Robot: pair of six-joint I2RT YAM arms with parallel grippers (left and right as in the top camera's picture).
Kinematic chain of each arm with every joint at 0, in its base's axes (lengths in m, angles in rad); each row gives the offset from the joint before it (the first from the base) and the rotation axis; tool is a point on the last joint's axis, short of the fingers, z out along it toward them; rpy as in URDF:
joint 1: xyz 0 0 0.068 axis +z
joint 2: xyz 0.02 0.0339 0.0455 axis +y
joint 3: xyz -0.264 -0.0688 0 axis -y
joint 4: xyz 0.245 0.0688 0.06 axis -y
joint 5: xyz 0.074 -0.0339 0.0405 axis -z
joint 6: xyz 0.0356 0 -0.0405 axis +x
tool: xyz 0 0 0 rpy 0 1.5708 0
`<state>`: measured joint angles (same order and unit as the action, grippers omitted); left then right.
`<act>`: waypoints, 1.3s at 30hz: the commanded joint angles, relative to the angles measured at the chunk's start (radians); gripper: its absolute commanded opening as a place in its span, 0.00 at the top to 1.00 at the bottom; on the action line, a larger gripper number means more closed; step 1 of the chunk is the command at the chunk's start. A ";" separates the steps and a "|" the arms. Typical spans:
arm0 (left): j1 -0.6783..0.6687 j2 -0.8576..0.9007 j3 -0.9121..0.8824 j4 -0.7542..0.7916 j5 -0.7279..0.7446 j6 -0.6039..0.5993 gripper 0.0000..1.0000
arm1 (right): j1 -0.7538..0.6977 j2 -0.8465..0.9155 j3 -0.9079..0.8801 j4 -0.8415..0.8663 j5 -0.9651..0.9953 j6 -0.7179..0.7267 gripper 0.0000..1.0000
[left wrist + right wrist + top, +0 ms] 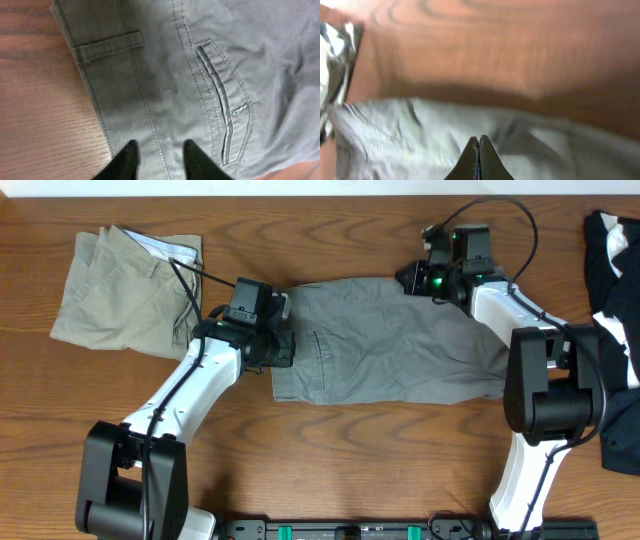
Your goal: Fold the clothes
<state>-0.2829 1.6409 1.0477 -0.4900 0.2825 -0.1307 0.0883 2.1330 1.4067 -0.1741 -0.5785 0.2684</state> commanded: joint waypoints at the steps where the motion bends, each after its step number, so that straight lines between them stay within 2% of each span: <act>1: 0.003 0.008 -0.007 -0.002 0.001 -0.001 0.55 | -0.021 -0.071 0.002 -0.070 0.012 -0.092 0.99; 4: 0.003 0.008 -0.007 -0.002 -0.004 0.000 0.46 | -0.039 -0.127 0.002 -0.209 0.037 -0.137 0.99; 7: 0.003 0.008 -0.008 -0.002 -0.042 -0.002 0.46 | -0.054 -0.187 0.002 -0.380 0.042 -0.144 0.97; 11: 0.003 0.015 -0.010 -0.018 0.008 -0.046 0.47 | -0.067 -0.241 0.002 -0.647 0.053 -0.142 0.94; 13: 0.002 0.029 -0.010 -0.041 0.027 -0.047 0.55 | -0.069 -0.247 0.001 -0.788 0.092 -0.142 0.94; 14: 0.002 0.040 -0.010 -0.053 0.027 -0.046 0.57 | -0.066 -0.245 -0.001 -0.837 0.132 -0.143 0.90; 16: 0.002 0.078 -0.010 -0.058 0.027 -0.045 0.61 | -0.055 -0.233 -0.014 -0.897 0.197 -0.142 0.89; 19: 0.002 0.145 -0.010 -0.050 0.023 -0.042 0.68 | -0.038 -0.224 -0.069 -0.892 0.209 -0.135 0.90; 21: 0.002 0.192 -0.010 -0.049 0.024 -0.042 0.74 | -0.035 -0.224 -0.137 -0.835 0.255 -0.076 0.93; 26: 0.031 0.206 -0.006 -0.055 0.023 -0.047 0.79 | -0.066 -0.224 -0.289 -0.718 0.535 0.083 0.95; 29: 0.066 0.206 -0.006 -0.077 0.015 -0.046 0.81 | -0.121 -0.224 -0.369 -0.664 0.593 0.121 0.95; 30: 0.080 0.206 -0.006 -0.086 0.011 -0.046 0.85 | -0.139 -0.224 -0.385 -0.655 0.589 0.121 0.96; 34: 0.128 0.206 -0.006 -0.100 -0.003 -0.045 0.91 | -0.206 -0.224 -0.400 -0.664 0.468 0.056 0.96; 37: 0.157 0.202 0.001 -0.114 0.008 -0.042 0.91 | -0.228 -0.229 -0.393 -0.662 0.220 -0.130 0.91; 39: 0.168 0.190 0.015 -0.143 0.067 -0.034 0.90 | -0.227 -0.240 -0.391 -0.655 0.066 -0.233 0.89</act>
<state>-0.1284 1.8366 1.0512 -0.6090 0.3023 -0.1787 -0.1318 1.8580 1.0515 -0.8291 -0.3496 0.2234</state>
